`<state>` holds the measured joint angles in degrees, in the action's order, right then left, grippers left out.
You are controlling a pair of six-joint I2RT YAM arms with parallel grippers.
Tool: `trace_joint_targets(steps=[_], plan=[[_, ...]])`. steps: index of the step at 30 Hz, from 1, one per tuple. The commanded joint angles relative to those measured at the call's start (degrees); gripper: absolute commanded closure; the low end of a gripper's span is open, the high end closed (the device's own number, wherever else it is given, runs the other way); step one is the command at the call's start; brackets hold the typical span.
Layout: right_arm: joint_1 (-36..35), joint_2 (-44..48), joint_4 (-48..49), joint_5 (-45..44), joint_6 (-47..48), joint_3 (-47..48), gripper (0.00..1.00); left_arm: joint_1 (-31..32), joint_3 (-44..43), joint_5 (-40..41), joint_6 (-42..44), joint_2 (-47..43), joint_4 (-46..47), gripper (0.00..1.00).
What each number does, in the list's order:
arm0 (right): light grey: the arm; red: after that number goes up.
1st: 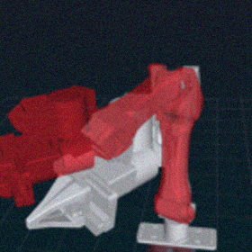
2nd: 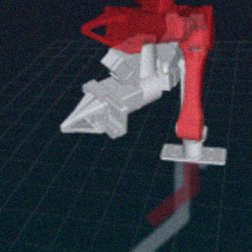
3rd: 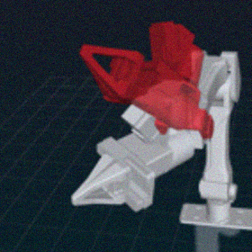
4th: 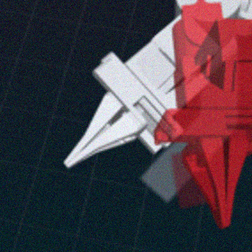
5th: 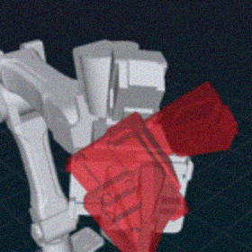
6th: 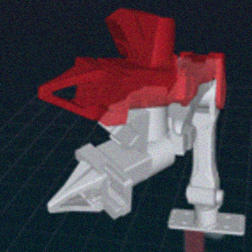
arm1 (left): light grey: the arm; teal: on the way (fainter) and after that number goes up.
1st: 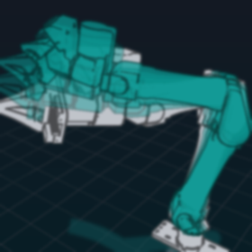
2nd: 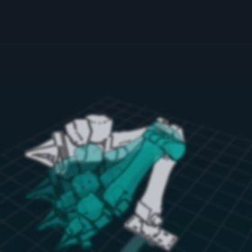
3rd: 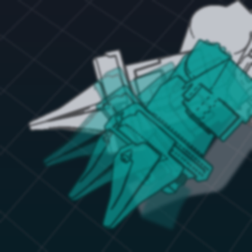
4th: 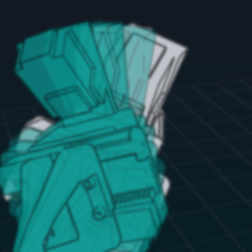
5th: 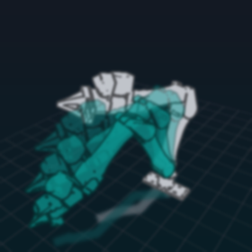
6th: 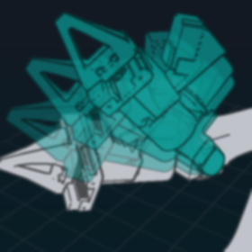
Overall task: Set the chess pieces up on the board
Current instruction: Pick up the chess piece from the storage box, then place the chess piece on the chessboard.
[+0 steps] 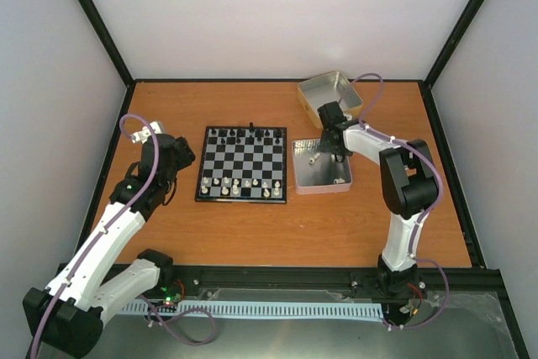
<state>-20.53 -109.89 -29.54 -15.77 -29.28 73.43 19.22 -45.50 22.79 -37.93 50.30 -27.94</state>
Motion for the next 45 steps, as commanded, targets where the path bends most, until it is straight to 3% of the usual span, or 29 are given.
trace_joint_targets(steps=[1,13,20,30,45], plan=[[0.50,-0.12,1.10,0.26,1.95,0.70,0.94,-0.23,-2.82,0.77,1.44,-0.27,-0.11,0.30],[-4.68,14.30,0.26,4.47,1.80,-4.39,0.96,-0.24,-2.90,0.00,1.31,0.43,0.54,0.30],[-15.60,19.34,-0.20,7.53,-0.30,-4.88,0.95,-0.24,-2.73,-0.14,1.15,0.75,0.90,0.30],[-32.75,14.61,1.80,6.45,-0.50,-1.70,0.95,-0.24,-2.45,-0.08,0.96,0.94,0.83,0.30],[-36.91,2.31,5.90,5.93,1.44,5.14,0.95,-0.24,-2.22,-0.09,0.85,0.86,0.56,0.30]])
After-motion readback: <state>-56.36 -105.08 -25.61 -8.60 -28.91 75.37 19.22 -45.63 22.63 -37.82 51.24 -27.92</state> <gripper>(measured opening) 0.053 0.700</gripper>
